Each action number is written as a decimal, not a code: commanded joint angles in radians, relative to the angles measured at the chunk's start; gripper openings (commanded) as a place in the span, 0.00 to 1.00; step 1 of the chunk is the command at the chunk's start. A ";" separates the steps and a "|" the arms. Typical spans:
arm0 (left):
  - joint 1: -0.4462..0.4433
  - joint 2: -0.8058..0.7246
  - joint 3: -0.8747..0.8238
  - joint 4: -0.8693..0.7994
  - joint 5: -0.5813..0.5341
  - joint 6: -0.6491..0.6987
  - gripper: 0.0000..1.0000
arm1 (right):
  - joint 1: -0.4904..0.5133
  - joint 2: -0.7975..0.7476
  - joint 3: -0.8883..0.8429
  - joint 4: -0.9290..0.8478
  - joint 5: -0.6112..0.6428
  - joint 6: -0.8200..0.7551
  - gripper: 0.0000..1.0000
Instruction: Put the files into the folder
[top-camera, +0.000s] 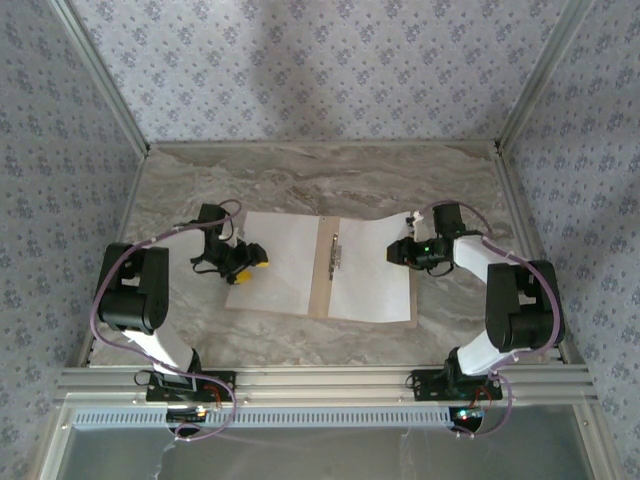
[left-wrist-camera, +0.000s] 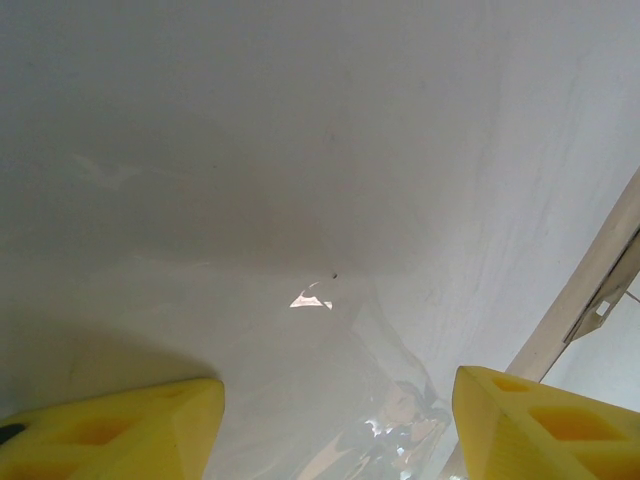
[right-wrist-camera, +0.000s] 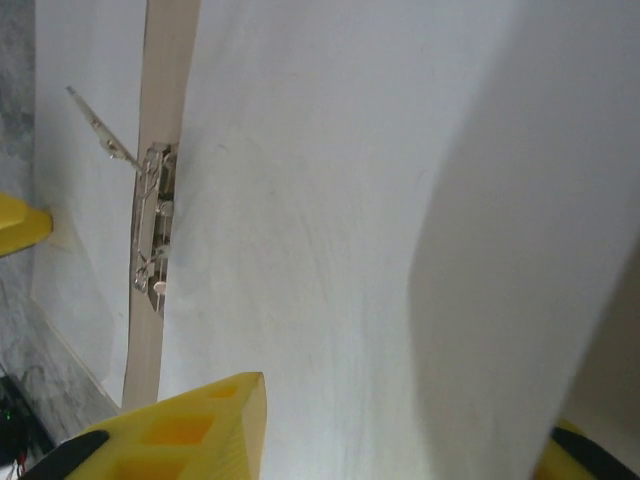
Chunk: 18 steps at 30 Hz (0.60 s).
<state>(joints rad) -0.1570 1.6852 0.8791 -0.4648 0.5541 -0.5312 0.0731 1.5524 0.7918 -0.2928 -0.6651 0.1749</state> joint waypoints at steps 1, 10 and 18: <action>0.010 0.088 -0.056 -0.016 -0.160 0.028 0.66 | -0.007 0.019 0.034 -0.047 0.033 -0.008 0.41; 0.008 0.090 -0.054 -0.016 -0.158 0.027 0.65 | -0.007 0.026 0.044 -0.057 0.076 -0.003 0.58; 0.006 0.088 -0.054 -0.015 -0.158 0.025 0.65 | -0.011 0.028 0.049 -0.053 0.108 0.006 0.62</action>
<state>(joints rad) -0.1570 1.6852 0.8791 -0.4648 0.5541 -0.5312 0.0704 1.5715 0.8158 -0.3260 -0.5819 0.1749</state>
